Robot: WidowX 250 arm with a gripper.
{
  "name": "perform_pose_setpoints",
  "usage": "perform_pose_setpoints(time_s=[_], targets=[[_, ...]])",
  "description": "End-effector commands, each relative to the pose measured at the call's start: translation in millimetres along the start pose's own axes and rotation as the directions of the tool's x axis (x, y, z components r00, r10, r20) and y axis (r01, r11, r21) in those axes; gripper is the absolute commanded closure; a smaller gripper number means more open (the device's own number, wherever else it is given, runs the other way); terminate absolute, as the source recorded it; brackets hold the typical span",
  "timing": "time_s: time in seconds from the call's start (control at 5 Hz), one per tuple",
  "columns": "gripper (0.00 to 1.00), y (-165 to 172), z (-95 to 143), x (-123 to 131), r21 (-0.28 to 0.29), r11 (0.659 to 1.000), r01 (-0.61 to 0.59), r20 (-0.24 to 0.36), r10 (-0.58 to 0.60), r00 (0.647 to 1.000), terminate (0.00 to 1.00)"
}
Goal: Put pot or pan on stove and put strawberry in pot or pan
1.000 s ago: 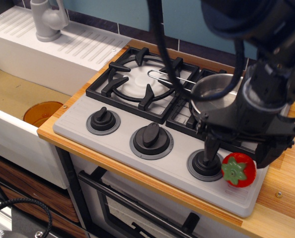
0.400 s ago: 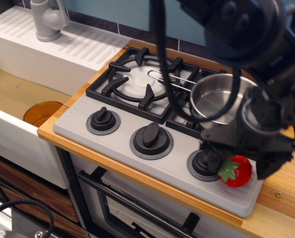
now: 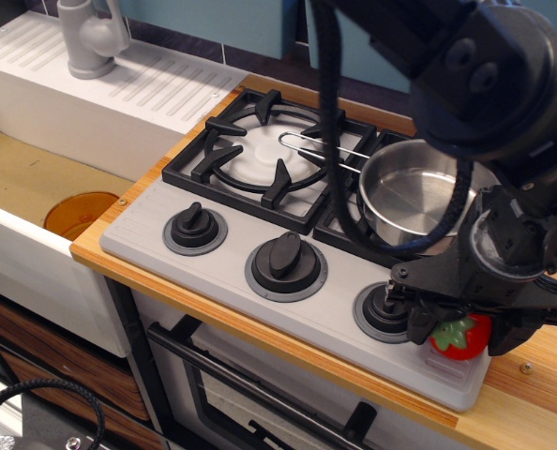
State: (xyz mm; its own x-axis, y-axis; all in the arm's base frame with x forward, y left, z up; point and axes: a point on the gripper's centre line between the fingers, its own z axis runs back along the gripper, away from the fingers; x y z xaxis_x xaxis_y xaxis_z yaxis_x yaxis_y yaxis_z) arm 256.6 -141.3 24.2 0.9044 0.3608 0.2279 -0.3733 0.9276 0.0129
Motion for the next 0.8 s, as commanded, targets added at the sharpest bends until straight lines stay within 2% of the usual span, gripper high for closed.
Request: perform_pose_setpoints(time_s=[0.0, 0.4, 0.6], targets=[[1.00, 4, 29, 24, -0.011, 1.000, 0.008, -0.028, -0.008, 1.000, 0.00], [1.00, 15, 64, 58, 0.000, 1.000, 0.022, -0.071, -0.022, 0.997, 0.00], [1.00, 19, 67, 76, -0.004, 1.000, 0.030, -0.076, -0.030, 0.997, 0.00]])
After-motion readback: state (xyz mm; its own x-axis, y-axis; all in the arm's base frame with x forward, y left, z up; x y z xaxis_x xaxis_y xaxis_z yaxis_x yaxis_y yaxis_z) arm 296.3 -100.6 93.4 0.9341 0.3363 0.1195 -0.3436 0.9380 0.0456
